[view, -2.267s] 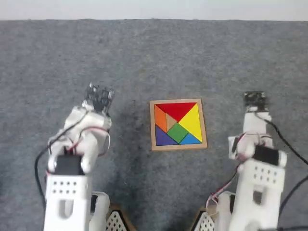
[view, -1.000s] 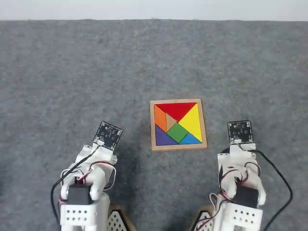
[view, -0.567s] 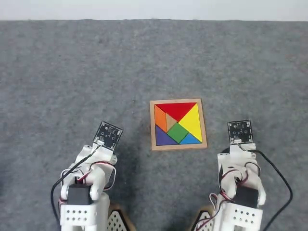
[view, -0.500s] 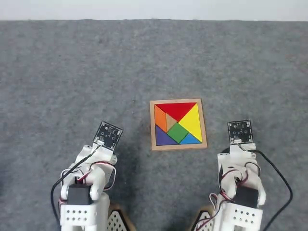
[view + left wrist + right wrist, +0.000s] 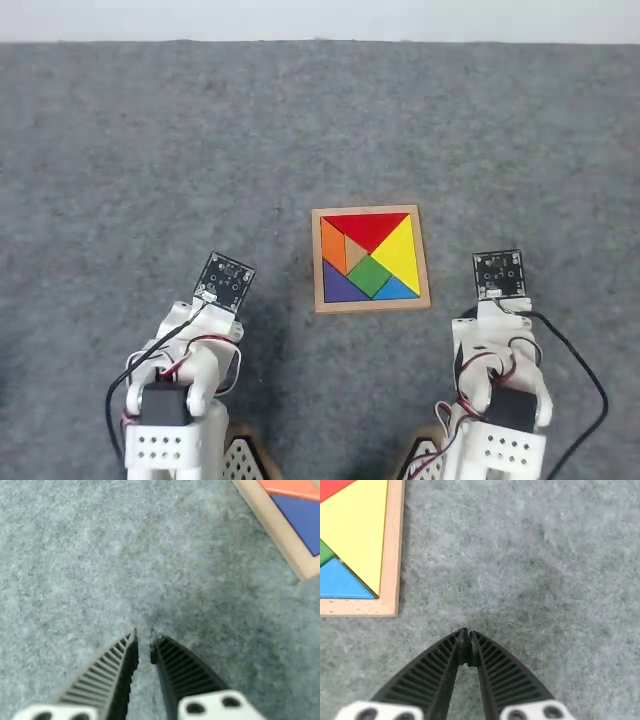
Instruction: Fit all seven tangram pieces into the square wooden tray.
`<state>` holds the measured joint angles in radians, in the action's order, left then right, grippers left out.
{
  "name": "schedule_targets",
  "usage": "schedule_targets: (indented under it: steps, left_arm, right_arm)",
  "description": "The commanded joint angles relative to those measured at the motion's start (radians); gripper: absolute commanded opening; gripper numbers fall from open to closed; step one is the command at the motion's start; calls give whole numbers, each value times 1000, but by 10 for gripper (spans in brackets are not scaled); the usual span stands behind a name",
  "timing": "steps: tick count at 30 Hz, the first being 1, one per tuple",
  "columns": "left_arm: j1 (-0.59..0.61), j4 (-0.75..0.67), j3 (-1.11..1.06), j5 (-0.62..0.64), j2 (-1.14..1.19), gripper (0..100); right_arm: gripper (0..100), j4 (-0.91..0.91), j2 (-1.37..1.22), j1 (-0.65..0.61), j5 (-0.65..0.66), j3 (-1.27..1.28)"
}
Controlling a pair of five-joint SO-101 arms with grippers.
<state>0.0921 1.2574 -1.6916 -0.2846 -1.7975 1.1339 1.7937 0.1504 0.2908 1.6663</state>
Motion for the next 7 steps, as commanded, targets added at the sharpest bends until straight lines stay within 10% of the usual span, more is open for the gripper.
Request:
schedule_targets:
  steps: [1, 7]
  left_arm:
    - [5, 5, 8, 2, -5, 42]
    - [5, 5, 8, 2, -5, 42]
  right_arm:
    - [6, -1, 18, -8, 0, 15]
    - [6, -1, 18, -8, 0, 15]
